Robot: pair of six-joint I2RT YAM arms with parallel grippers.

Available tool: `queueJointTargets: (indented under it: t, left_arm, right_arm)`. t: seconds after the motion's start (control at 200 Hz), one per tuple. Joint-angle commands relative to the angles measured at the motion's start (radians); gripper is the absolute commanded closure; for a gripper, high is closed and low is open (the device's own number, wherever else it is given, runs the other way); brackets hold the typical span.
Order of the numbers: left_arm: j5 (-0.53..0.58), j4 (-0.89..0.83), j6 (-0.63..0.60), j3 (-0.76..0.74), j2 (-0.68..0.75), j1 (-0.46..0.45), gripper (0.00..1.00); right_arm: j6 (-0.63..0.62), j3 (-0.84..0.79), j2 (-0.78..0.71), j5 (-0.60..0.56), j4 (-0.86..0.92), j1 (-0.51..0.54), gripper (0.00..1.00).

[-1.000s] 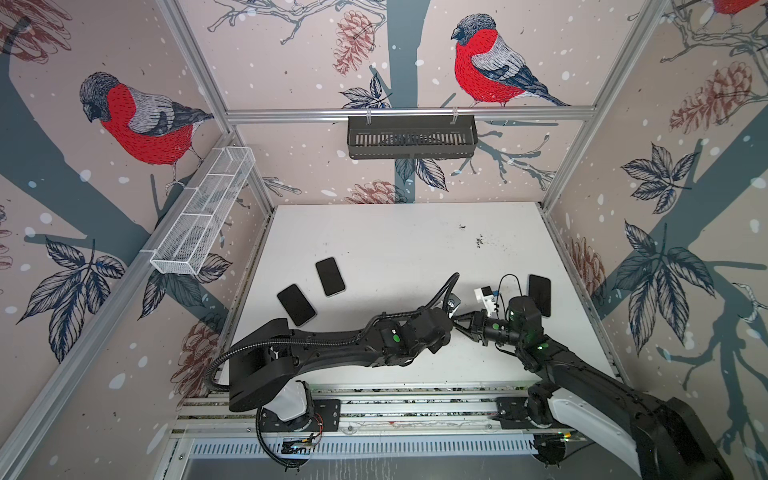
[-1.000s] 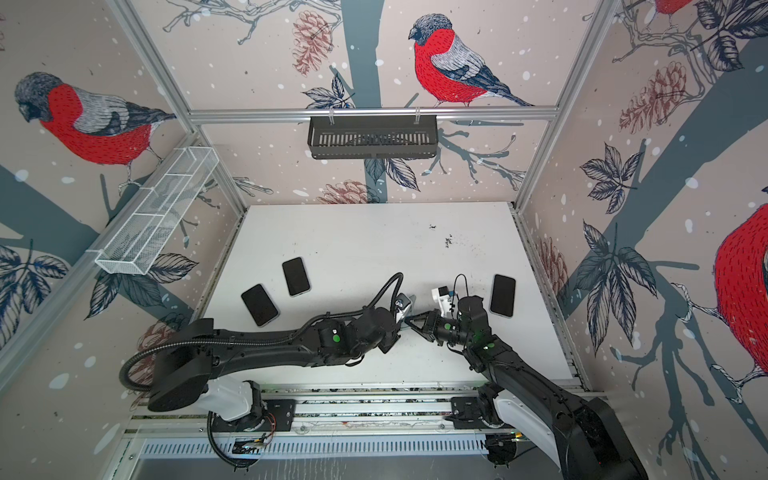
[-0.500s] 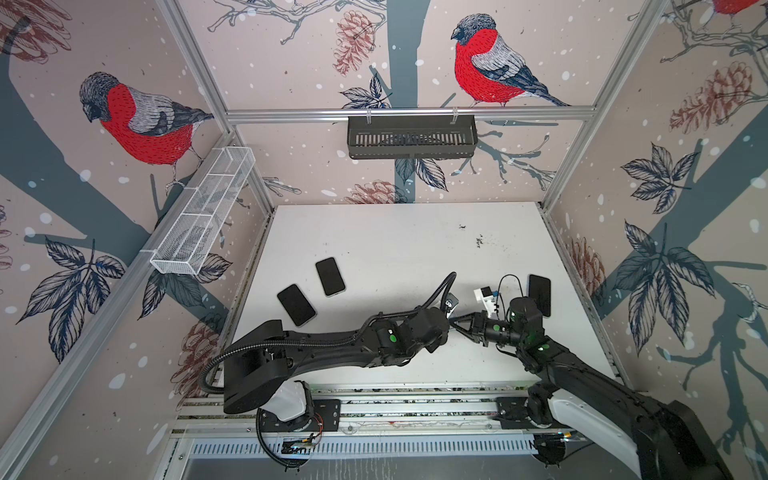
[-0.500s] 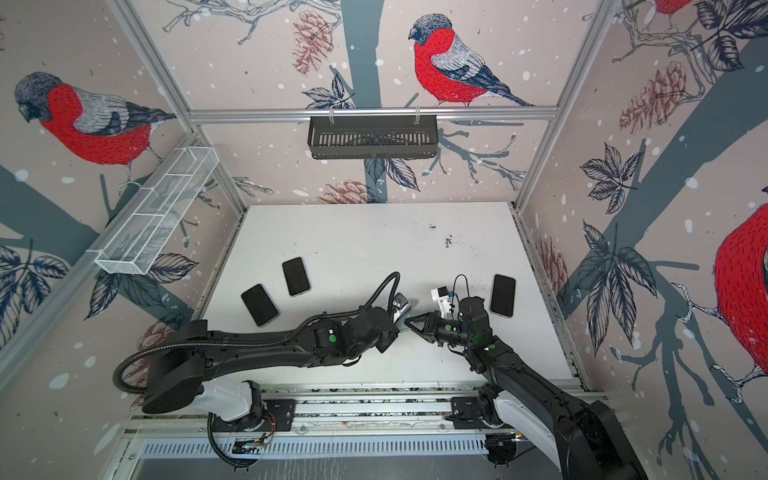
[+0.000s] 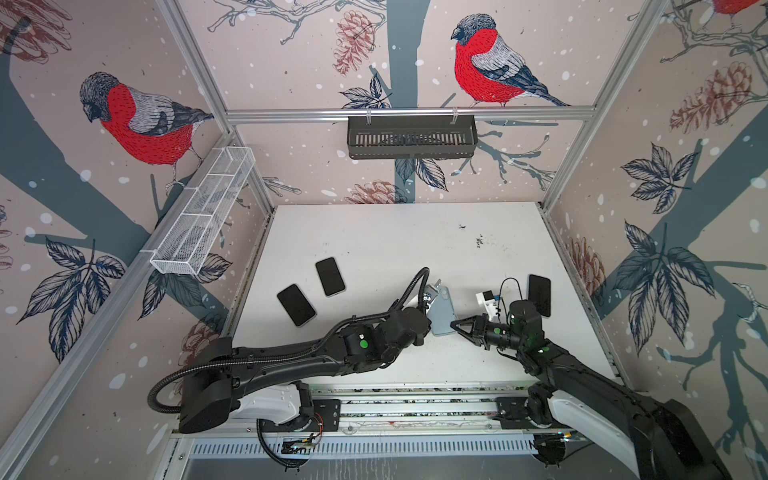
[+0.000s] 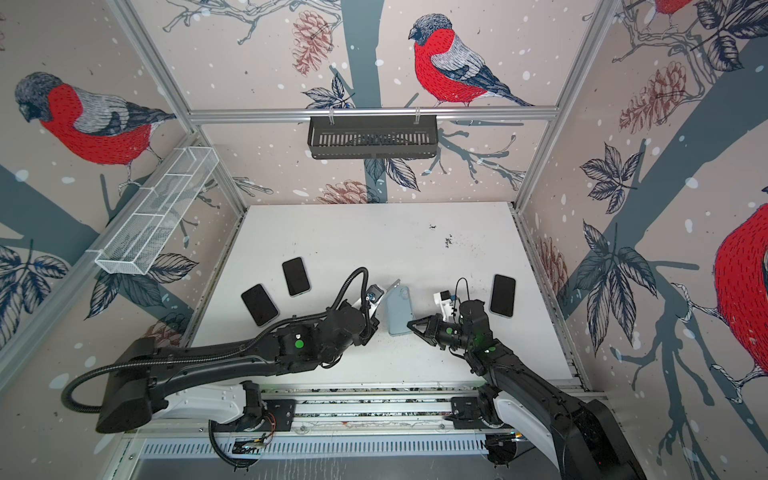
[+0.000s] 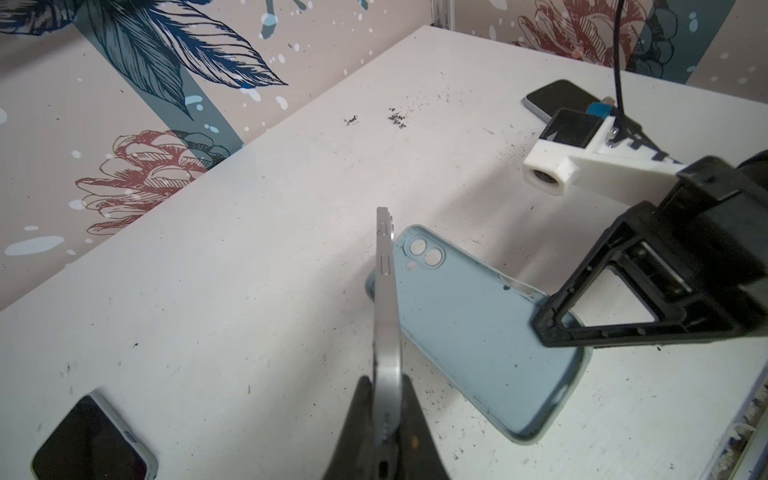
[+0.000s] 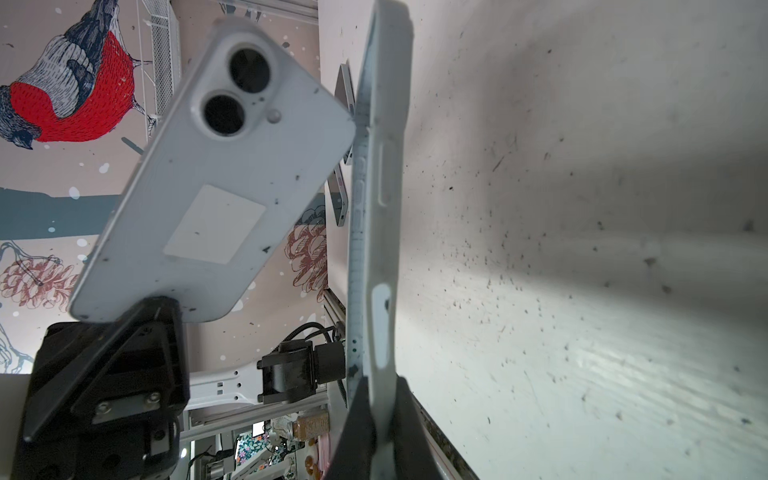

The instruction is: Take the phone out of the phone case

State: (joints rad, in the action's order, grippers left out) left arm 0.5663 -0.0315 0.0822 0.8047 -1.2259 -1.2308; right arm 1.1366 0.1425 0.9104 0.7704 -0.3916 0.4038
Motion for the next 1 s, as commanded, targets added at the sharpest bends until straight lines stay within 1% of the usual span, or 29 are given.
queueJointTargets:
  t: [0.0,0.17,0.29,0.44,0.51,0.62,0.7,0.795,0.871,0.926,0.996]
  left_arm:
    - [0.05,0.069,-0.071,-0.015,0.052,-0.002,1.0]
    - [0.122,-0.006,-0.123,-0.024,0.076,-0.004,1.0]
    - [0.166,-0.015,-0.155,-0.057,0.056,-0.006,1.0]
    - [0.195,-0.013,-0.177,-0.09,0.033,-0.006,1.0]
    - [0.228,-0.016,-0.184,-0.095,0.013,-0.009,1.0]
    - [0.247,-0.025,-0.203,-0.092,-0.033,-0.023,1.0]
    - [0.275,-0.052,-0.205,-0.081,-0.082,-0.05,1.0]
    - [0.321,-0.106,-0.165,-0.05,-0.15,-0.071,1.0]
    - [0.349,-0.125,-0.158,-0.038,-0.199,-0.096,1.0]
    - [0.404,-0.131,-0.128,-0.035,-0.233,-0.113,1.0]
    - [0.399,-0.133,-0.127,-0.034,-0.267,-0.12,1.0]
  right_arm:
    - [-0.024,-0.003,0.004,-0.015,-0.005,-0.004,0.99]
    - [-0.028,-0.005,0.008,-0.023,0.008,-0.021,0.99]
    - [-0.038,-0.001,0.013,-0.027,0.02,-0.036,0.99]
    - [-0.055,0.012,0.025,-0.024,0.042,-0.047,0.99]
    - [-0.054,0.016,0.03,-0.026,0.043,-0.048,0.99]
    - [-0.057,0.025,0.043,-0.025,0.042,-0.048,0.99]
    - [-0.061,0.031,0.061,-0.026,0.038,-0.048,0.99]
    - [-0.063,0.032,0.082,-0.025,0.025,-0.048,0.99]
    - [-0.062,0.034,0.102,-0.021,0.013,-0.047,0.99]
    - [-0.064,0.034,0.117,-0.02,0.004,-0.047,0.99]
    - [-0.071,0.033,0.129,-0.026,0.001,-0.047,0.99]
